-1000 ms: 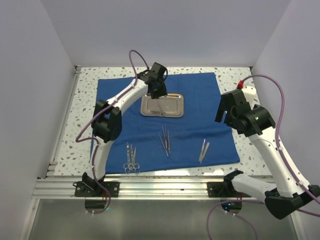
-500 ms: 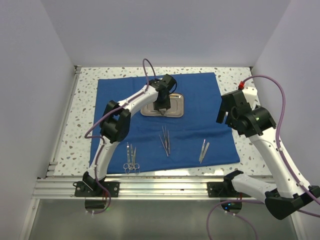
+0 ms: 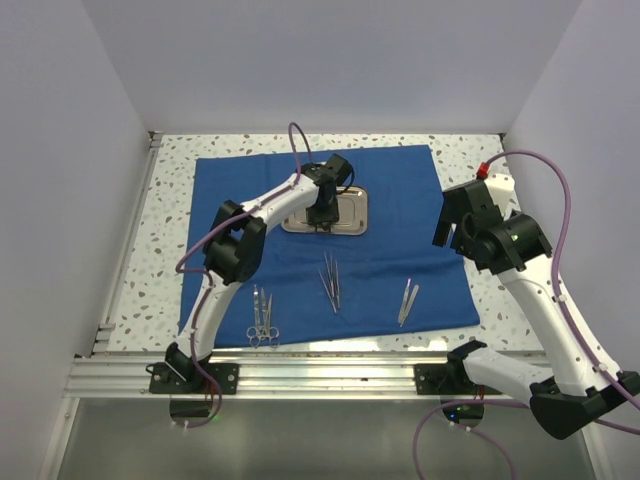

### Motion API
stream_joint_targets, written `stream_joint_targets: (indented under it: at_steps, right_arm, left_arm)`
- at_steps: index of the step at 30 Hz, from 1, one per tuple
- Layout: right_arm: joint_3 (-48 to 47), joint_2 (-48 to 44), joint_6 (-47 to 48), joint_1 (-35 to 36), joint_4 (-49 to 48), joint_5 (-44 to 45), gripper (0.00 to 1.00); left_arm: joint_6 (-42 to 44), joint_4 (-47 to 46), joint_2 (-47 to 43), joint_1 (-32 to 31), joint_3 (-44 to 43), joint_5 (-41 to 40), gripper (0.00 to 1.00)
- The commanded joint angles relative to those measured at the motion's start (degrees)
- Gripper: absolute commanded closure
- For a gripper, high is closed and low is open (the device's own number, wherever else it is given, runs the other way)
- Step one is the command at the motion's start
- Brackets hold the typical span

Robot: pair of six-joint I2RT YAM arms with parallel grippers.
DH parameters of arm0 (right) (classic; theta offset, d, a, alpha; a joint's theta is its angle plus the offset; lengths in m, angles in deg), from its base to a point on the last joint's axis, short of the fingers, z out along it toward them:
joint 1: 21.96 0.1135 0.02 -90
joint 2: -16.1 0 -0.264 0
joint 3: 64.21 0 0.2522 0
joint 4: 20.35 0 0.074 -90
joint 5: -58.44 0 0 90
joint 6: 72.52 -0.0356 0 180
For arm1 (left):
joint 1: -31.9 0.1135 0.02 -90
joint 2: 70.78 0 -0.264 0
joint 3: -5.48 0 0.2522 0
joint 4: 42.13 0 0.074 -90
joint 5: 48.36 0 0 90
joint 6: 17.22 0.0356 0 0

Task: Open and lay out the surgical kit
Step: Pick up the medical item from the container.

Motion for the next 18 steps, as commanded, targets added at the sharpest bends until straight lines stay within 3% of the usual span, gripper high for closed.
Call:
stream_joint_targets:
  at_steps: [1,3,8,14,18]
  right_arm:
    - [-0.51,-0.06,-0.39,-0.47,0.34,1.94,0.02]
    - [-0.42,-0.15,-0.48,-0.48,0.17,1.85,0.02]
    - [-0.42,-0.06,-0.22,-0.74,-0.01,2.03,0.02]
    - [-0.07,-0.23,-0.04,-0.91,-0.71,1.94,0.01]
    - [0.11,-0.23,0.05,-1.00,-1.15,1.50,0.01]
  left_arm:
    - [0.77,-0.27,2.15,-0.31,0.34,-0.87,0.56]
    - [0.86,-0.01,2.68,-0.40,0.34,-1.22,0.59]
    - [1.56,1.66,4.26,-0.40,0.43,-2.80,0.82]
    - [2.18,0.43,3.56,-0.40,4.29,-2.80,1.00]
    - [2.88,-0.53,2.33,-0.40,4.04,-2.45,1.00]
